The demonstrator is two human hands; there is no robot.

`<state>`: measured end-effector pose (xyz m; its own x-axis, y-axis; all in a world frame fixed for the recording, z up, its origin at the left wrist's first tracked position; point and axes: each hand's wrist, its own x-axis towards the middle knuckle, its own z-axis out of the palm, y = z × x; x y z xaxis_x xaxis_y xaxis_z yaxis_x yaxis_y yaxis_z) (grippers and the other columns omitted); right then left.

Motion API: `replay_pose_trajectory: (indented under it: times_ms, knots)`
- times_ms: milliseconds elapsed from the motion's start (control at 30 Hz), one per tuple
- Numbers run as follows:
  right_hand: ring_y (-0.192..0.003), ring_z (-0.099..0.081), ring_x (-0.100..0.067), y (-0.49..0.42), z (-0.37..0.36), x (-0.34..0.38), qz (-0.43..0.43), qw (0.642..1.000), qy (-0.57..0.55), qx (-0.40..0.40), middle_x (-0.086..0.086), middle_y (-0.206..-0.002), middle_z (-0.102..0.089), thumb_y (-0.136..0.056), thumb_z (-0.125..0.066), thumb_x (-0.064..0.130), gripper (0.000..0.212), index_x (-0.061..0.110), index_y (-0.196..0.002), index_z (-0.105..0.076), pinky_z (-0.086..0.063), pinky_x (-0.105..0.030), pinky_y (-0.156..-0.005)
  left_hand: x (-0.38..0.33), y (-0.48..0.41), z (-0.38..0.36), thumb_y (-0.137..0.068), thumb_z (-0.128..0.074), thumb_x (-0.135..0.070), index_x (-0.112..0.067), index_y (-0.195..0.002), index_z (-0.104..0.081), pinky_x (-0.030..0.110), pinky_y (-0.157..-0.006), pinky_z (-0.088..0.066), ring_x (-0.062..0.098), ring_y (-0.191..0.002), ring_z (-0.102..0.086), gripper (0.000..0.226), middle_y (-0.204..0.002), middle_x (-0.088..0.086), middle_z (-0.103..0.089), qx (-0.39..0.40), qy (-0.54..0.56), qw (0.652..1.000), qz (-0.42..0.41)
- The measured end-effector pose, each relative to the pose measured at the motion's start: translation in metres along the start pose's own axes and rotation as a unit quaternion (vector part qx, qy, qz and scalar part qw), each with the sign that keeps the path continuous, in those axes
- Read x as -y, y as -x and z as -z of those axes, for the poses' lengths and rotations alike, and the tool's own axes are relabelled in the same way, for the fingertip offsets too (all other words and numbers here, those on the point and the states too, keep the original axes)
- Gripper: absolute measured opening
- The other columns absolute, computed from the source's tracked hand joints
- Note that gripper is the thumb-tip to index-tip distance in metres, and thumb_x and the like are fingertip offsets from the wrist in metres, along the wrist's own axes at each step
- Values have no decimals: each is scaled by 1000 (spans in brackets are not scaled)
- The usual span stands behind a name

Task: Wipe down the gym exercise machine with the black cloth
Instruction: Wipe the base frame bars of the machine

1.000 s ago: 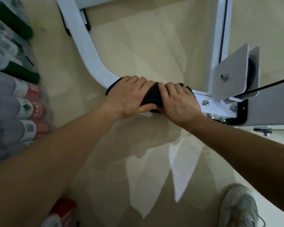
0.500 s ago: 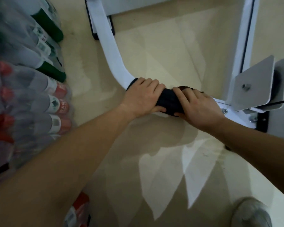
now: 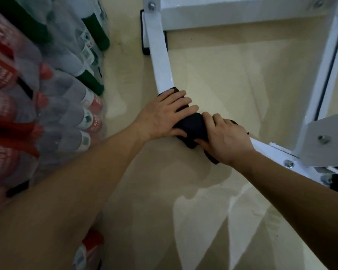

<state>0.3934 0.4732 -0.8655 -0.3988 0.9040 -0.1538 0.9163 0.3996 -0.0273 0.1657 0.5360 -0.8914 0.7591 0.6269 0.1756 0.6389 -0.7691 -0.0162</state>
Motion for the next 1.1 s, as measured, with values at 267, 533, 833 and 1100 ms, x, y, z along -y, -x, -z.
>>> replay_pose_trajectory:
  times_ms: [267,533,833,1100]
  knots:
    - [-124,-55,-27,-27,25,2,-29,971,-233,51,-1,-149,-48,-105,-27,46,53,27,-154,-27,-46,-40,-91,-122,4,12,-104,-40,-37,-17,-160,-8,31,-124,-16,8,-151,-13,67,-167,-2,-11,-168,490,634,575]
    - [-105,-65,-33,-98,11,28,4,945,-315,90,-10,-126,-66,-107,-21,43,54,31,-159,-12,-48,-40,-85,-66,-39,-9,-109,-29,-30,-27,-158,-21,17,-105,-27,15,-139,-40,50,-158,-2,-37,-259,526,513,627]
    - [-102,-64,-34,-213,13,50,-99,883,-458,-23,-11,-120,-65,-108,-26,35,44,20,-149,-33,-49,-43,-91,66,-64,-21,-108,-33,-29,-30,-154,-34,23,-95,-39,20,-119,-56,46,-139,3,-58,-203,525,611,557]
    - [-126,-55,-32,-292,18,37,-94,874,-474,-57,-11,-141,-56,-108,-25,27,44,15,-148,-39,-41,-35,-105,145,-98,-30,-106,-38,-32,-21,-155,-33,38,-116,-34,24,-138,-44,51,-153,7,-45,-196,513,619,561]
